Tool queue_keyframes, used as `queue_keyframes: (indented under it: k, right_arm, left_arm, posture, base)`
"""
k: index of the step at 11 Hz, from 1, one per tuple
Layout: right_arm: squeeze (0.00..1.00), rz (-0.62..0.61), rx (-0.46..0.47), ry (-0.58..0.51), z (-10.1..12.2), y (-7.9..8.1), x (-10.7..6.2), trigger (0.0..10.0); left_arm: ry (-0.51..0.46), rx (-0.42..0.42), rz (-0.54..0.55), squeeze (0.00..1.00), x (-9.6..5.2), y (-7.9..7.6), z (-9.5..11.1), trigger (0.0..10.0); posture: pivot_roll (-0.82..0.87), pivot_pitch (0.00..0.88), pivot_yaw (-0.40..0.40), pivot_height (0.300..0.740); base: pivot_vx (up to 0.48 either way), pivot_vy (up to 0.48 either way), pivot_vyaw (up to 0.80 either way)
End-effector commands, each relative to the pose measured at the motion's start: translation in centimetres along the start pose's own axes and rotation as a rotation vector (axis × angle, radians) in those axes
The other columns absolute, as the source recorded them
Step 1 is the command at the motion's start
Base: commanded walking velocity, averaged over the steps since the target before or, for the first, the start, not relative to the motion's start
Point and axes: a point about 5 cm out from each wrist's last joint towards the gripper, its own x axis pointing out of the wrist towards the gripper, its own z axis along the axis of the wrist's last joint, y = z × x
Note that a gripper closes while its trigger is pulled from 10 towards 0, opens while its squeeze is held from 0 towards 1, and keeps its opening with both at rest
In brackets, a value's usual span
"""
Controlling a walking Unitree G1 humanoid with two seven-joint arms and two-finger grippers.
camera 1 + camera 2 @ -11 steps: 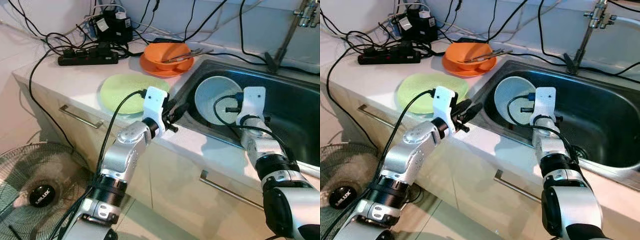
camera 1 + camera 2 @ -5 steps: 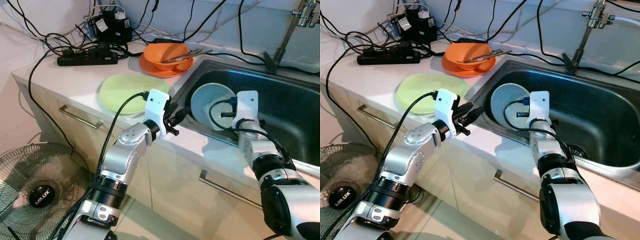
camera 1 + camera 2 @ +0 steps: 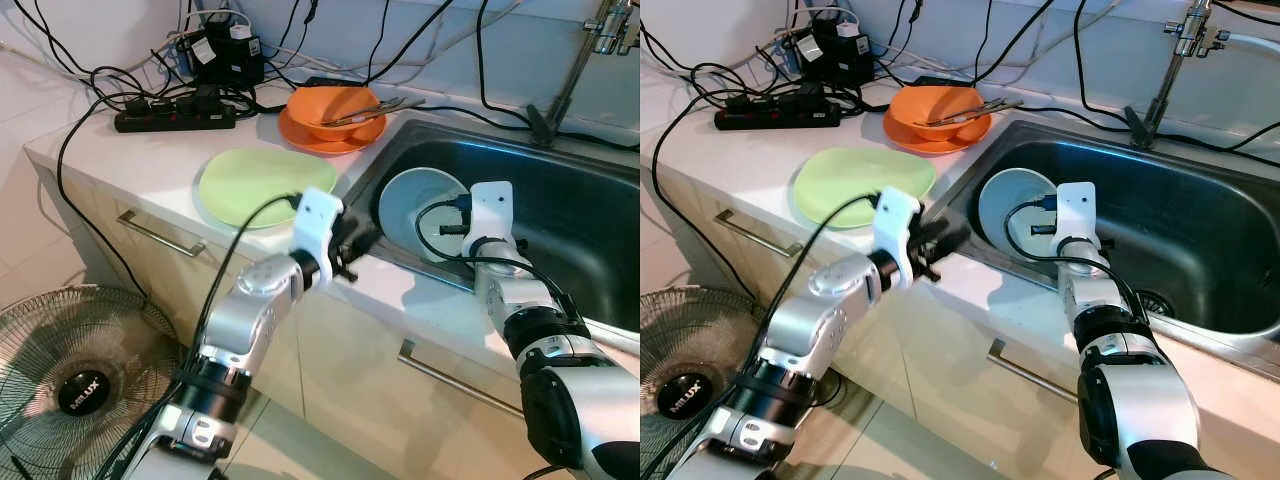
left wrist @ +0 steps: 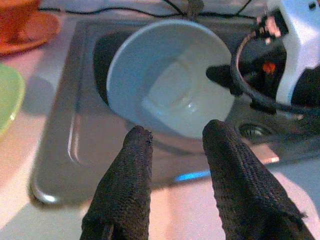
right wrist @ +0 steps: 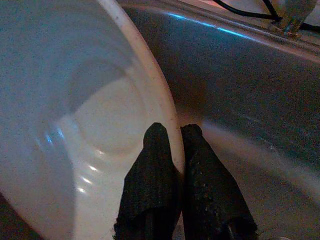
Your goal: Kitchen organization
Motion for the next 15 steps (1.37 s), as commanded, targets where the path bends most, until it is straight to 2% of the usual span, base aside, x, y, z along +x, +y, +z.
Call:
queue_keyframes:
  k: [1, 2, 3, 4, 5, 6, 7, 8, 11, 13, 14, 15]
  right_arm:
    - [0.00, 0.016, 0.001, -0.057, 1.9, 0.5, 0.3, 10.0]
    - [0.27, 0.020, 0.000, -0.057, 1.9, 0.6, 0.3, 10.0]
    - [0.28, 0.022, -0.002, -0.057, 1.9, 0.6, 0.3, 10.0]
    - [0.18, 0.022, -0.004, -0.057, 1.9, 0.6, 0.3, 10.0]
    - [1.00, 0.024, -0.003, -0.053, 1.8, 0.6, 0.3, 10.0]
    - [1.00, 0.020, -0.007, -0.049, 1.8, 0.5, 0.3, 10.0]
    - [0.92, 0.019, -0.009, -0.048, 1.7, 0.5, 0.3, 10.0]
    - [0.00, 0.024, -0.010, -0.049, 1.7, 0.6, 0.3, 10.0]
    - [0.00, 0.030, -0.010, -0.049, 1.7, 0.8, 0.3, 10.0]
    - [0.00, 0.044, 0.012, -0.099, 2.4, 1.0, 0.2, 10.0]
    - [0.00, 0.125, 0.088, -0.208, 3.9, 2.3, -0.2, 10.0]
    - [0.00, 0.170, 0.147, -0.254, 4.5, 3.1, -0.6, 10.0]
  left_arm:
    - [0.012, 0.020, -0.012, 0.00, -0.1, -0.2, 0.1, 10.0]
    - [0.015, 0.022, -0.014, 0.00, -0.1, -0.2, 0.1, 10.0]
    - [0.016, 0.022, -0.018, 0.00, -0.2, -0.3, 0.1, 10.0]
    - [0.016, 0.022, -0.021, 0.00, -0.2, -0.4, 0.1, 10.0]
    - [0.017, 0.021, -0.022, 0.00, -0.2, -0.4, 0.1, 10.0]
    - [0.017, 0.021, -0.022, 0.00, -0.2, -0.4, 0.1, 10.0]
    - [0.016, 0.020, -0.020, 0.00, -0.2, -0.4, 0.1, 10.0]
    - [0.016, 0.021, -0.018, 0.00, -0.2, -0.4, 0.1, 10.0]
    - [0.015, 0.020, -0.018, 0.00, -0.2, -0.4, 0.1, 10.0]
    - [-0.025, 0.053, 0.033, 0.00, -0.2, 0.1, 0.5, 10.0]
    - [-0.053, 0.137, 0.137, 0.00, -0.2, 1.2, 1.1, 10.0]
    - [-0.059, 0.173, 0.175, 0.00, -0.3, 1.7, 1.3, 10.0]
  posture:
    - [0.14, 0.000, 0.026, 0.740]
    - [0.14, 0.000, 0.026, 0.740]
    - [0.14, 0.000, 0.026, 0.740]
    - [0.14, 0.000, 0.025, 0.740]
    - [0.14, 0.000, 0.025, 0.740]
    - [0.14, 0.000, 0.024, 0.740]
    - [0.14, 0.000, 0.024, 0.740]
    - [0.14, 0.000, 0.024, 0.740]
    - [0.14, 0.000, 0.024, 0.740]
    - [0.14, 0.007, 0.024, 0.740]
    - [0.14, 0.012, 0.025, 0.740]
    - [0.14, 0.012, 0.026, 0.740]
  base:
    - [0.000, 0.000, 0.00]
    - [0.000, 0.000, 0.00]
    - [0.000, 0.000, 0.00]
    - [0.000, 0.000, 0.00]
    - [0.000, 0.000, 0.00]
    - [0.000, 0.000, 0.00]
    - [0.000, 0.000, 0.00]
    - [0.000, 0.000, 0.00]
    - [0.000, 0.000, 0.00]
    - [0.000, 0.000, 0.00]
    - [0.000, 0.000, 0.00]
    - [0.000, 0.000, 0.00]
